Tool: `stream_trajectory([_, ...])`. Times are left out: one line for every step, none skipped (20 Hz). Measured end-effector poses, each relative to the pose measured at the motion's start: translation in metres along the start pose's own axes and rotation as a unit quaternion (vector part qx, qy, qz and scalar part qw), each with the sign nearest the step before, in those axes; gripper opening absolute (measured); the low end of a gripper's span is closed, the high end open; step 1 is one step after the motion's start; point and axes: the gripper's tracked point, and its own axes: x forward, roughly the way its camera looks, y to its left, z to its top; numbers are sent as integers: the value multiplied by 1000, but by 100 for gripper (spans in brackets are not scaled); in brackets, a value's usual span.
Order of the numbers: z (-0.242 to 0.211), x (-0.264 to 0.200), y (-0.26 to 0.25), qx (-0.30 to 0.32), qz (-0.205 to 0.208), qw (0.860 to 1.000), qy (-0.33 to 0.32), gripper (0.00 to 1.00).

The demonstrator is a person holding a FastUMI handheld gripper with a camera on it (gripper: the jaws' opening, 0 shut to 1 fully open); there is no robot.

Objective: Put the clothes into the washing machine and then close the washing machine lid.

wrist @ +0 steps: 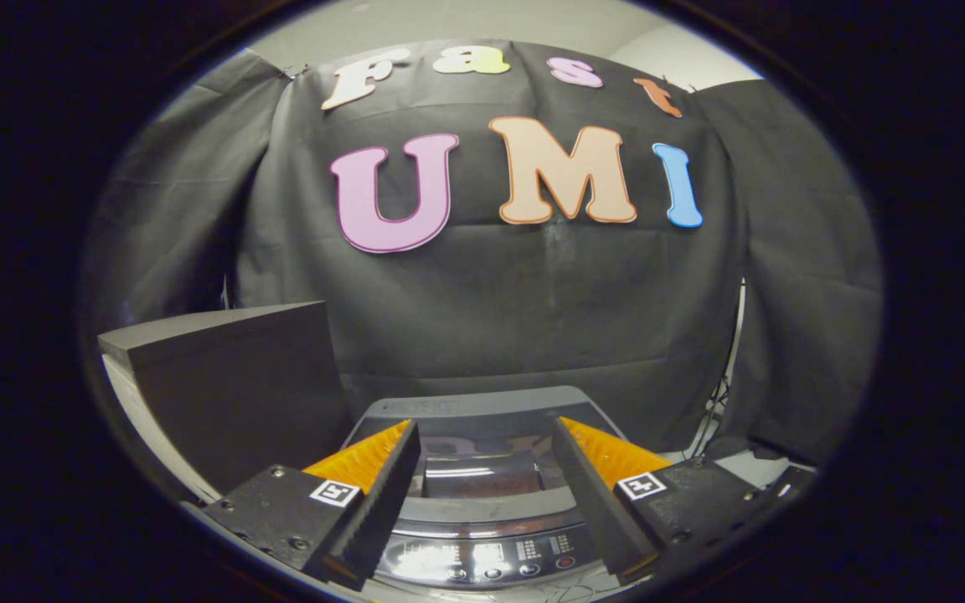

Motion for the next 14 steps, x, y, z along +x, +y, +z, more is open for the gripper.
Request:
stream_trajectory([1, -6, 0, -1, -1, 1000, -5, 97])
stream_trajectory([-2, -13, -2, -1, -4, 1000, -3, 97])
stream_trajectory([-3, -21, -3, 2, -8, 1000, -7, 97])
stream_trajectory([-8, -27, -6, 12, -12, 1000, -4, 97])
stream_trajectory([-10, -34, -6, 22, -13, 1000, -6, 97])
stream_trajectory([-12, -42, -3, 33, -8, 999, -9, 97])
stream_trajectory([-12, -50, 1, 44, 1, 999, -12, 97])
stream_trajectory([-11, -57, 5, 50, 9, 999, -18, 97])
stream_trajectory([-12, -62, 4, 51, 8, 999, -18, 97])
stream_trajectory([-14, -69, 0, 53, 5, 998, -16, 97])
stream_trajectory([-10, -77, -2, 57, 0, 998, -26, 97])
stream_trajectory([-8, -84, 0, 61, 7, 998, -30, 97])
stream_trajectory([-4, -92, 5, 60, 15, 997, -37, 97])
stream_trajectory([0, -100, 8, 55, 20, 997, -44, 97])
